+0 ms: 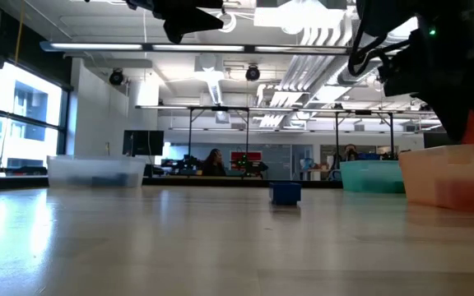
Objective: Sort & place blocks by color
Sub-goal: Put the orange game piece into the orange bin, then put the green game piece into the green bin
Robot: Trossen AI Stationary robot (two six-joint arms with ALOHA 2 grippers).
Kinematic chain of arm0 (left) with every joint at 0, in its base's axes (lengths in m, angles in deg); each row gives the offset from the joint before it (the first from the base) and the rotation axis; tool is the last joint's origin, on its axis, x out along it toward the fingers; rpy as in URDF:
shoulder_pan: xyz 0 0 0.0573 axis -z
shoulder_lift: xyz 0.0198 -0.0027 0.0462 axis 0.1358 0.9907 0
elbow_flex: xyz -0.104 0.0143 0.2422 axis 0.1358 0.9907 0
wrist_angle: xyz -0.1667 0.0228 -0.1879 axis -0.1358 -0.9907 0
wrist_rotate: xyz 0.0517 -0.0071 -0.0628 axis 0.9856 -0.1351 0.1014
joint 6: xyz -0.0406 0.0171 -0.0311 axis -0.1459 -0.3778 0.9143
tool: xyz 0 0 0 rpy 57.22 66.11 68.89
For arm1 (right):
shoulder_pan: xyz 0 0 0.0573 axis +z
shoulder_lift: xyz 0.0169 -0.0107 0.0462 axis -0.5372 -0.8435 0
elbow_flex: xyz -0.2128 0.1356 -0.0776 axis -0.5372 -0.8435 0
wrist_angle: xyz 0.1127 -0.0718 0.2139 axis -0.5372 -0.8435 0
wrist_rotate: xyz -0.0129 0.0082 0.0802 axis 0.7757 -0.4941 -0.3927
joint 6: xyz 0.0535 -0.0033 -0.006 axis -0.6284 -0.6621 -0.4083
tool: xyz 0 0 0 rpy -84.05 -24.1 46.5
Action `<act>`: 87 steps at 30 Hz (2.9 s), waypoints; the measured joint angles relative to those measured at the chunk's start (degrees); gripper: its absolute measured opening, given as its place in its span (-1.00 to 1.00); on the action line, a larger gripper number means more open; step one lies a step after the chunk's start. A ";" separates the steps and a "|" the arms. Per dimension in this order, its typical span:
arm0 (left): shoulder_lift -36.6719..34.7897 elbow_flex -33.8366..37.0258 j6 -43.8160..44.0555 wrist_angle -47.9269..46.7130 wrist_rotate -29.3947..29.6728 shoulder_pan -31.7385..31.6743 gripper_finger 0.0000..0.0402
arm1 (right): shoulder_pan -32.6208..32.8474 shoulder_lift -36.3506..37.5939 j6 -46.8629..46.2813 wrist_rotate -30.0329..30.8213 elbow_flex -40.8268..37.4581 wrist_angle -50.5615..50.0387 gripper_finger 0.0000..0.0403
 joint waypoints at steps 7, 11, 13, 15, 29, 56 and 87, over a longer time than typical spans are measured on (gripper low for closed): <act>0.00 0.00 1.00 -0.02 -0.02 0.02 0.16 | -1.10 7.87 -4.70 0.04 -8.13 10.55 -0.45; 0.00 0.00 2.88 -0.02 -0.03 0.04 0.16 | -1.97 11.15 -6.30 -0.48 -11.90 14.55 -0.43; 0.00 0.00 3.03 -0.02 -0.03 0.04 0.16 | -2.37 12.36 -6.34 -0.52 -13.16 16.34 -0.37; 0.00 0.00 3.04 -0.02 -0.03 0.04 0.16 | -2.77 13.18 -6.31 -0.77 -13.91 16.99 -0.30; 0.00 0.00 3.04 -0.02 -3.04 0.04 0.16 | -3.13 13.63 -4.65 -0.41 -9.70 13.43 0.05; 0.00 0.00 3.00 -0.02 -3.02 0.00 0.16 | 20.36 13.63 -35.54 -2.51 -1.65 13.21 0.06; 0.00 0.00 3.00 -0.02 -2.78 0.00 0.16 | 28.48 13.35 -40.83 -14.62 -15.37 26.22 0.06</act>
